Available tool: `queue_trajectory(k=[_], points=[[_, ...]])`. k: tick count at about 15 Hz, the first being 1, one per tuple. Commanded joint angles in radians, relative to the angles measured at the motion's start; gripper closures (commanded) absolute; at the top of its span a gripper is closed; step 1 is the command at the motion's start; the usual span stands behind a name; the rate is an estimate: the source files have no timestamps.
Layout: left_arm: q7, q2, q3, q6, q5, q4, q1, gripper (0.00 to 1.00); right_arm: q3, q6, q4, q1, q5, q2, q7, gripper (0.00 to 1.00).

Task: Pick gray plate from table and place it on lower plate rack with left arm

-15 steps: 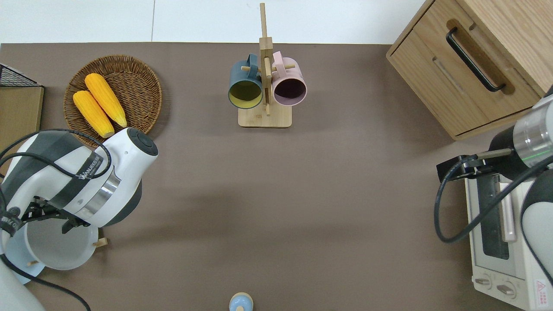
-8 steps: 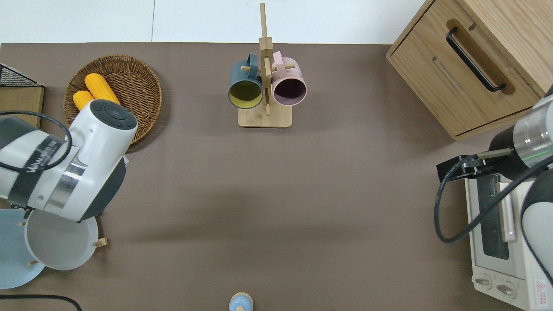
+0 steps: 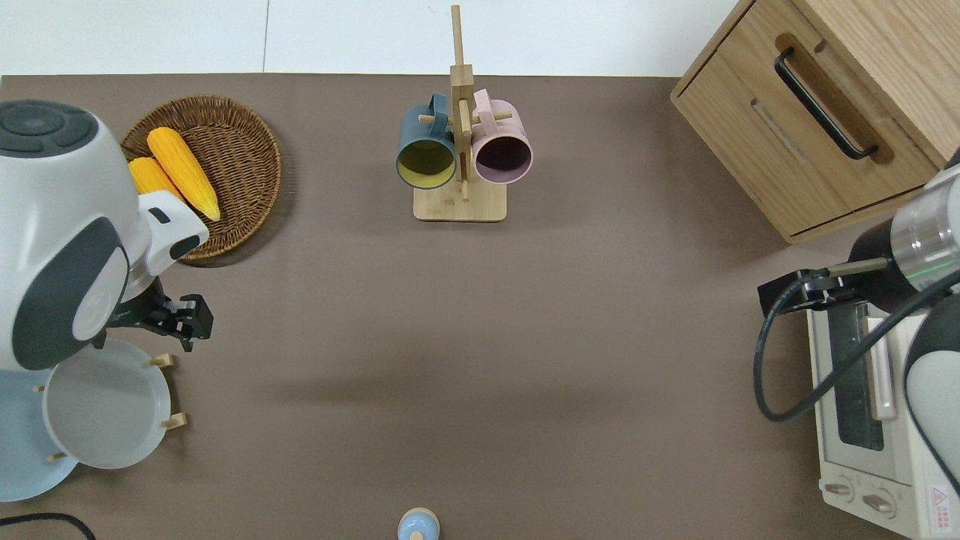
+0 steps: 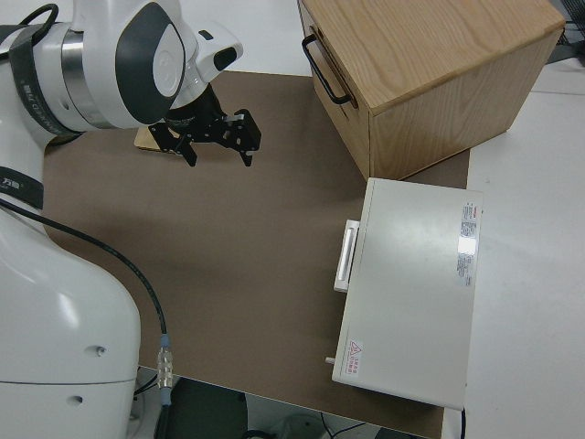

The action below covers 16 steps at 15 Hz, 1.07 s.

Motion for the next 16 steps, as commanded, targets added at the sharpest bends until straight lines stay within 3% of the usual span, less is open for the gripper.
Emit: queue_trajectory(k=[1,5,8,16], points=[[0.061,0.005,0.002,0.066,-0.138,0.058,0.02,0.01,0.021,-0.011,0.007,-0.023,-0.006,-0.002,0.012,0.017],[0.128,0.003,0.002,0.131,-0.232,0.123,0.04,0.01,0.02,-0.011,0.007,-0.023,-0.006,-0.004,0.012,0.017],[0.185,0.002,0.002,0.158,-0.227,0.163,0.042,0.01,0.021,-0.011,0.007,-0.023,-0.006,-0.002,0.012,0.017],[0.184,0.0,0.008,0.163,-0.255,0.215,0.051,0.01,0.02,-0.011,0.007,-0.023,-0.006,-0.004,0.012,0.017]])
